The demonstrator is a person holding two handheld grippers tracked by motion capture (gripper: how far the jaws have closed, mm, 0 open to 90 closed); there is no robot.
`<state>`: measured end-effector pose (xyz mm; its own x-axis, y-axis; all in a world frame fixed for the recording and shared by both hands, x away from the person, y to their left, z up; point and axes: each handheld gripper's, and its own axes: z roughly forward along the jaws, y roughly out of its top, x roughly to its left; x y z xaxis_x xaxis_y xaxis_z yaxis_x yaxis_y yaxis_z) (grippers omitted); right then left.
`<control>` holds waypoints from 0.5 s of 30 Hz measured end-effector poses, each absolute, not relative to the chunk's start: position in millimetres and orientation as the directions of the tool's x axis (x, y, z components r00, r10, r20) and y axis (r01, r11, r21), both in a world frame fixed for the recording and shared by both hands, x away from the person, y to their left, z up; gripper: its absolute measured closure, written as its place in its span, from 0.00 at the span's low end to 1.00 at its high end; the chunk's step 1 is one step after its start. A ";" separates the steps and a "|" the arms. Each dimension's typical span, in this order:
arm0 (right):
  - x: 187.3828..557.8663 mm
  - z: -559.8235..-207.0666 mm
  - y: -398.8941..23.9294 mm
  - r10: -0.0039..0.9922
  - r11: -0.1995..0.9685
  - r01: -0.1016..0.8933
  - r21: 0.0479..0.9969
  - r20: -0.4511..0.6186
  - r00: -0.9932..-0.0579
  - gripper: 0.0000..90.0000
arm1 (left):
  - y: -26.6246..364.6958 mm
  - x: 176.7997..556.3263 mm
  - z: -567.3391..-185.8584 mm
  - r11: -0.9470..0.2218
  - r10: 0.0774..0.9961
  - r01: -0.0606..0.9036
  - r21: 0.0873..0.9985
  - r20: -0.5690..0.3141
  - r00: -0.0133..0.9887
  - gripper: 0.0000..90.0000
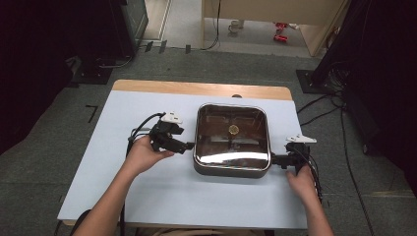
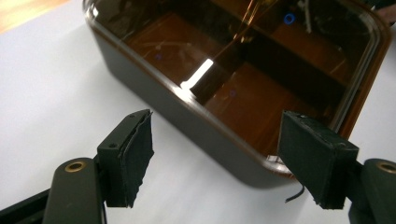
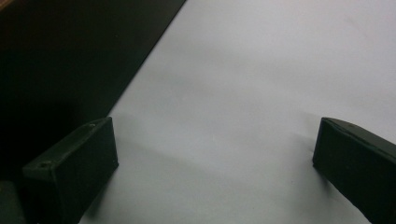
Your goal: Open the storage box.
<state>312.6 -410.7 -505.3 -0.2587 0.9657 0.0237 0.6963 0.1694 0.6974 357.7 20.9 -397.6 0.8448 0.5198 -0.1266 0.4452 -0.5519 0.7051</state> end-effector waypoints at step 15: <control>312.6 -505.3 -410.8 0.965 0.170 0.696 0.698 0.023 -0.260 0.00 | -36.6 377.5 -399.0 -0.579 0.424 0.377 0.723 -0.127 0.897 0.34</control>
<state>312.6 -410.8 -505.3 -0.2596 0.9654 0.0232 0.6957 0.1703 0.6979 377.5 -36.6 -399.0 0.8966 0.4243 -0.1271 0.3766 -0.5791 0.7231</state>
